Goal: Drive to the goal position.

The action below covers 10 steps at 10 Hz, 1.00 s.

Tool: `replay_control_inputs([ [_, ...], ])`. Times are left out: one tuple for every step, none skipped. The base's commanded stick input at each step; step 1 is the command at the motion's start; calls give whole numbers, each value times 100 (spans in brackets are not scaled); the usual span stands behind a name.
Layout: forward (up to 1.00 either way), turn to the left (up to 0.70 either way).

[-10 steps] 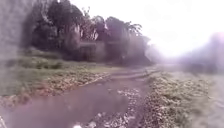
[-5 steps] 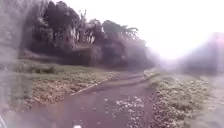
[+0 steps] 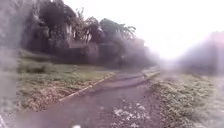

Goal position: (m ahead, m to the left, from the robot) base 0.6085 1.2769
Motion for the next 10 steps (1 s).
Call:
replay_control_inputs([
  [70, -14],
  [70, -14],
  [70, -14],
  [70, -14],
  [70, -14],
  [49, -31],
  [19, -56],
  [4, -68],
  [4, -68],
  [70, 0],
])
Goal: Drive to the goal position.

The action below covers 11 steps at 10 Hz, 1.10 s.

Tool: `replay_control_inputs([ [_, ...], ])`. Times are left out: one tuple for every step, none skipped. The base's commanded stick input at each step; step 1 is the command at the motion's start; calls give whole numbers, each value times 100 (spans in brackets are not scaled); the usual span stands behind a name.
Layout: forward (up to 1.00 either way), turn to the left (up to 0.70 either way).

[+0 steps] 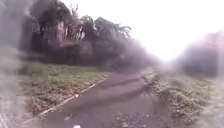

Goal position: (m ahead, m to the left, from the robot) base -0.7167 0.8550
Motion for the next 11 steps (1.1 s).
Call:
replay_control_inputs([
  [70, 0],
  [70, 0],
  [70, 0],
  [70, 0],
  [70, 0],
  [70, 0],
  [70, 0],
  [70, 0],
  [70, 0],
  [70, 0],
  [70, 0],
])
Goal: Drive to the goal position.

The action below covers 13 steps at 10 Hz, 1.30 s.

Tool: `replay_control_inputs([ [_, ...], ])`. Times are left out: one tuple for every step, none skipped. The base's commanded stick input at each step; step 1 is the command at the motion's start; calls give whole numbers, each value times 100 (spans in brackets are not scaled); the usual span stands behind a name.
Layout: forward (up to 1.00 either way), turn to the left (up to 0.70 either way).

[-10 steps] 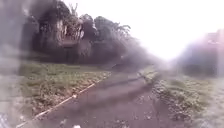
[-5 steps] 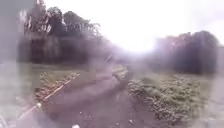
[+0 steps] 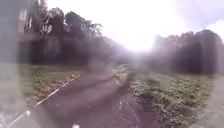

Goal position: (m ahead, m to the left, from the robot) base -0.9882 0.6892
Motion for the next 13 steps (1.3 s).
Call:
replay_control_inputs([
  [70, 0],
  [70, 0],
  [70, 0],
  [70, 0],
  [42, 0],
  [18, 0],
  [5, 0],
  [5, 0],
  [5, 0],
  [5, 0],
  [5, 0],
  [5, 0],
  [5, 0],
])
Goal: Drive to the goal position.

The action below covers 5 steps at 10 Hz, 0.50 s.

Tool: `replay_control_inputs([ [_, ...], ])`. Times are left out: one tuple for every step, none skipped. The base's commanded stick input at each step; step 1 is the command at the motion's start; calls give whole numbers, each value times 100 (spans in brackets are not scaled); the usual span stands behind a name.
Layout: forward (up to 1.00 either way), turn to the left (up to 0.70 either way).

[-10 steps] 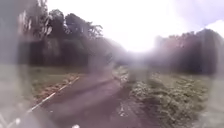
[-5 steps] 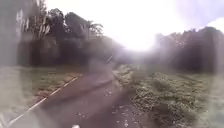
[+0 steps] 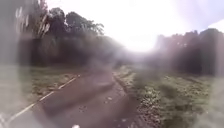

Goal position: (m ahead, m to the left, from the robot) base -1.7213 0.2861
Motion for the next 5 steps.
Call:
replay_control_inputs([
  [5, 0],
  [5, 0],
  [5, 0],
  [5, 0],
  [5, 0],
])
